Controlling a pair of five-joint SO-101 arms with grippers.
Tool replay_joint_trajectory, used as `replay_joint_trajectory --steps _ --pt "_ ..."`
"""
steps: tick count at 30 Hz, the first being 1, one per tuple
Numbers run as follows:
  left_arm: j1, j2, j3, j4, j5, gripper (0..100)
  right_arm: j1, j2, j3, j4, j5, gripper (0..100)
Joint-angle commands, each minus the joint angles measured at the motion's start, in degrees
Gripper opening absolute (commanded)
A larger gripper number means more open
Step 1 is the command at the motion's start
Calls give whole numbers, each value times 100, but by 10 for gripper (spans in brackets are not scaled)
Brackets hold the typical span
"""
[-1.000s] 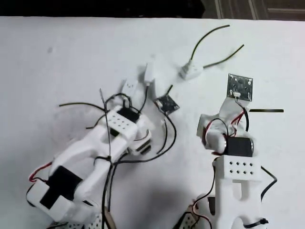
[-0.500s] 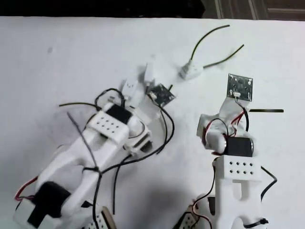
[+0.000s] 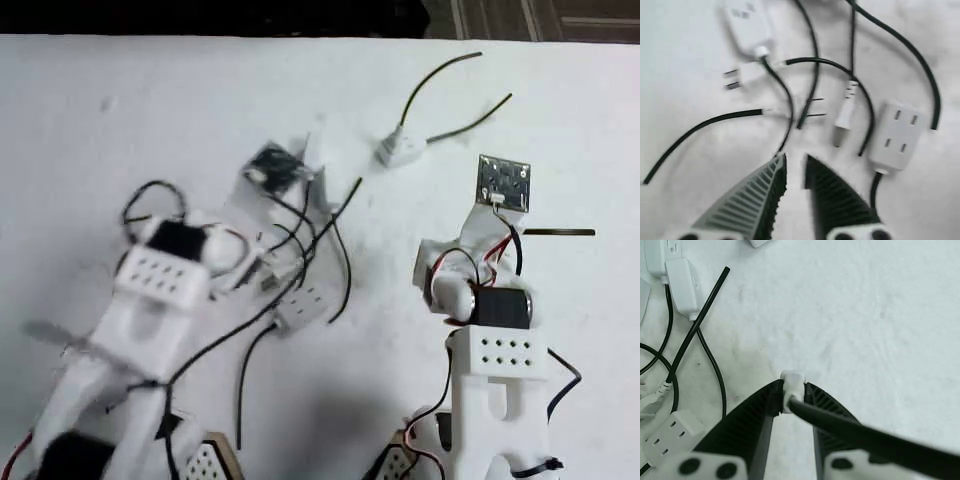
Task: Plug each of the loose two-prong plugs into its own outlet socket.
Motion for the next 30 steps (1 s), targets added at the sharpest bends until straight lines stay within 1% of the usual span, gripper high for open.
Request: replay_joint_trajectory --steps 1,8,13,24,30 --pt "-541 -1411 695 -448 -97 19 4 -84 -220 -48 70 16" --pt "-1323 -3389 2409 -1477 -70 23 -92 -84 -220 -48 70 17" --pt "-1851 -4295 3042 -1600 132 23 -488 -84 -220 215 70 17" --pt "-1921 -5525 4273 -1591 158 24 -1024 -84 -220 356 70 17" --pt "-1921 -6299 4985 -1591 123 24 -1059 -84 -220 356 70 17"
